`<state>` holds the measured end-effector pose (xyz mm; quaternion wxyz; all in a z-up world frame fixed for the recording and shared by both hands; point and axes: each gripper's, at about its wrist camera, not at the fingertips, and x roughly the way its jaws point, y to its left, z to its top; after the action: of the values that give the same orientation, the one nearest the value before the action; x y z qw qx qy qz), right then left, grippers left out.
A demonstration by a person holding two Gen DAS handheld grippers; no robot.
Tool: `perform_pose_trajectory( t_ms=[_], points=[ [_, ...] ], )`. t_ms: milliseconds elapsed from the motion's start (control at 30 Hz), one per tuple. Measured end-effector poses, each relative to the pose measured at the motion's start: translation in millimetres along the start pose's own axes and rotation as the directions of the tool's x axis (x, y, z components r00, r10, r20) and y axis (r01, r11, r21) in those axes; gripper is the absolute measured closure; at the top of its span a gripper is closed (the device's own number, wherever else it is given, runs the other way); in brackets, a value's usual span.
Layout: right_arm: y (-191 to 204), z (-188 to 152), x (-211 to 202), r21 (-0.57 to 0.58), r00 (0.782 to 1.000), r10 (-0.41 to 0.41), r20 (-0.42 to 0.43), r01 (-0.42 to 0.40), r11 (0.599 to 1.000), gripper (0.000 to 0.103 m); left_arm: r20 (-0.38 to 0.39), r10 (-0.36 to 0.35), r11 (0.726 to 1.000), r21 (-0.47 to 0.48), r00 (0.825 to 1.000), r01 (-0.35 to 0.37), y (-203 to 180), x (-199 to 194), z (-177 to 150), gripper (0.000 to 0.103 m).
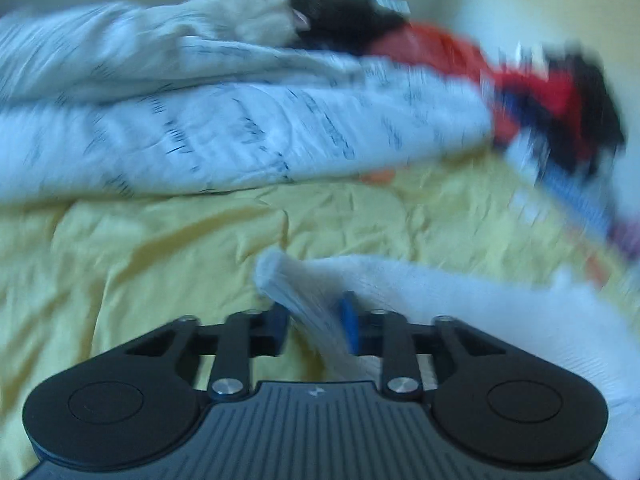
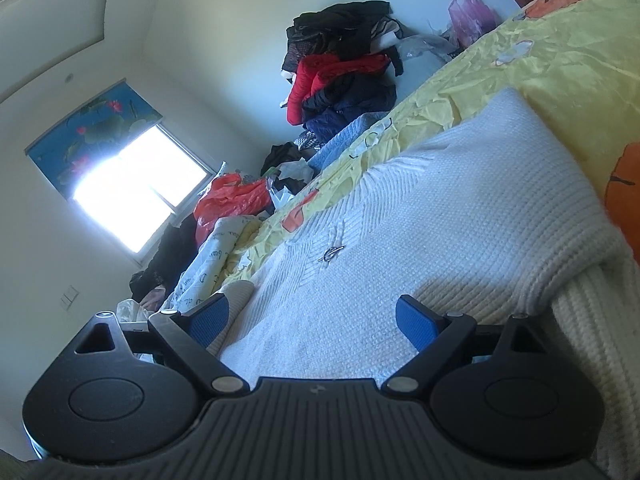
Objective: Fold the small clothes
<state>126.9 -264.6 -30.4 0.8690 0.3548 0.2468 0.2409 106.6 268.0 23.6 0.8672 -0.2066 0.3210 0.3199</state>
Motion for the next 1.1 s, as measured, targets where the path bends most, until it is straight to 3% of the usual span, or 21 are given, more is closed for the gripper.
perform_pose_trajectory(
  t_ms=[33, 100, 167, 233, 333, 400, 433, 500, 567, 600, 667, 700, 767, 800, 867, 900, 933, 967, 1000, 1033, 1100],
  points=[
    [0, 0, 0, -0.001, 1.0, 0.001, 0.0, -0.001, 1.0, 0.009, -0.029, 0.035, 0.999, 0.025, 0.999, -0.034, -6, 10, 3, 0.095],
    [0, 0, 0, 0.0, 1.0, 0.002, 0.0, -0.002, 1.0, 0.009, -0.017, 0.054, 0.999, 0.006, 0.998, -0.054, -11, 11, 7, 0.095],
    [0, 0, 0, 0.004, 1.0, 0.005, 0.001, -0.005, 1.0, 0.009, 0.08, 0.051, 0.999, -0.016, 0.996, -0.05, -19, -11, 14, 0.096],
    [-1, 0, 0, 0.011, 1.0, 0.01, 0.001, -0.01, 1.0, 0.008, 0.206, 0.011, 1.0, 0.014, 0.979, -0.014, -44, -41, 23, 0.096],
    [-3, 1, -1, 0.03, 1.0, 0.021, 0.007, -0.021, 0.999, 0.007, 0.349, -0.108, 0.987, 0.148, 0.931, 0.059, -105, -91, 21, 0.096],
    [-7, 2, -2, 0.067, 0.999, 0.041, 0.014, -0.042, 0.997, 0.007, 0.391, -0.263, 0.941, 0.307, 0.882, 0.144, -154, -124, 2, 0.096],
    [-11, 4, -4, 0.095, 0.998, 0.059, 0.022, -0.061, 0.994, 0.007, 0.393, -0.346, 0.898, 0.401, 0.852, 0.179, -175, -139, -15, 0.096],
    [-18, 5, -8, 0.158, 0.995, 0.095, 0.04, -0.101, 0.982, 0.007, 0.363, -0.519, 0.759, 0.612, 0.774, 0.222, -213, -165, -66, 0.096],
    [-27, 7, -11, 0.221, 0.989, 0.133, 0.059, -0.142, 0.965, 0.007, 0.234, -0.648, 0.563, 0.788, 0.725, 0.249, -239, -176, -127, 0.096],
    [-31, 8, -13, 0.254, 0.986, 0.151, 0.07, -0.164, 0.953, 0.007, 0.166, -0.677, 0.48, 0.838, 0.717, 0.259, -247, -176, -154, 0.096],
    [-40, 9, -15, 0.31, 0.979, 0.183, 0.092, -0.202, 0.929, 0.007, 0.009, -0.689, 0.284, 0.923, 0.725, 0.258, -257, -170, -206, 0.093],
    [-44, 10, -16, 0.338, 0.975, 0.198, 0.102, -0.221, 0.915, 0.007, -0.026, -0.683, 0.227, 0.943, 0.73, 0.245, -257, -168, -223, 0.092],
    [-51, 10, -17, 0.376, 0.969, 0.219, 0.117, -0.247, 0.893, 0.007, -0.066, -0.674, 0.155, 0.961, 0.735, 0.229, -247, -164, -244, 0.092],
    [-53, 10, -17, 0.388, 0.967, 0.227, 0.119, -0.256, 0.886, 0.007, -0.074, -0.669, 0.145, 0.963, 0.74, 0.228, -240, -163, -247, 0.089],
    [-54, 10, -16, 0.395, 0.966, 0.231, 0.119, -0.26, 0.881, 0.007, -0.084, -0.663, 0.164, 0.954, 0.744, 0.253, -223, -163, -238, 0.073],
    [-54, 10, -15, 0.391, 0.966, 0.23, 0.115, -0.257, 0.884, 0.007, -0.077, -0.666, 0.195, 0.942, 0.742, 0.273, -214, -164, -232, 0.053],
    [-52, 10, -14, 0.382, 0.968, 0.226, 0.108, -0.25, 0.89, 0.007, -0.052, -0.668, 0.248, 0.925, 0.742, 0.288, -201, -161, -221, 0.025],
    [-50, 11, -13, 0.37, 0.97, 0.22, 0.099, -0.241, 0.897, 0.007, -0.01, -0.668, 0.309, 0.906, 0.744, 0.29, -193, -163, -216, 0.014],
    [-47, 11, -11, 0.351, 0.974, 0.211, 0.086, -0.227, 0.908, 0.007, 0.035, -0.667, 0.371, 0.882, 0.744, 0.291, -180, -160, -207, 0.008],
    [-44, 11, -11, 0.335, 0.976, 0.203, 0.075, -0.216, 0.917, 0.007, 0.081, -0.657, 0.438, 0.85, 0.75, 0.292, -166, -154, -196, 0.008],
    [-37, 11, -11, 0.297, 0.984, 0.175, 0.044, -0.18, 0.938, 0.008, 0.12, -0.603, 0.535, 0.795, 0.788, 0.288, -142, -149, -185, 0.008]
  ],
)
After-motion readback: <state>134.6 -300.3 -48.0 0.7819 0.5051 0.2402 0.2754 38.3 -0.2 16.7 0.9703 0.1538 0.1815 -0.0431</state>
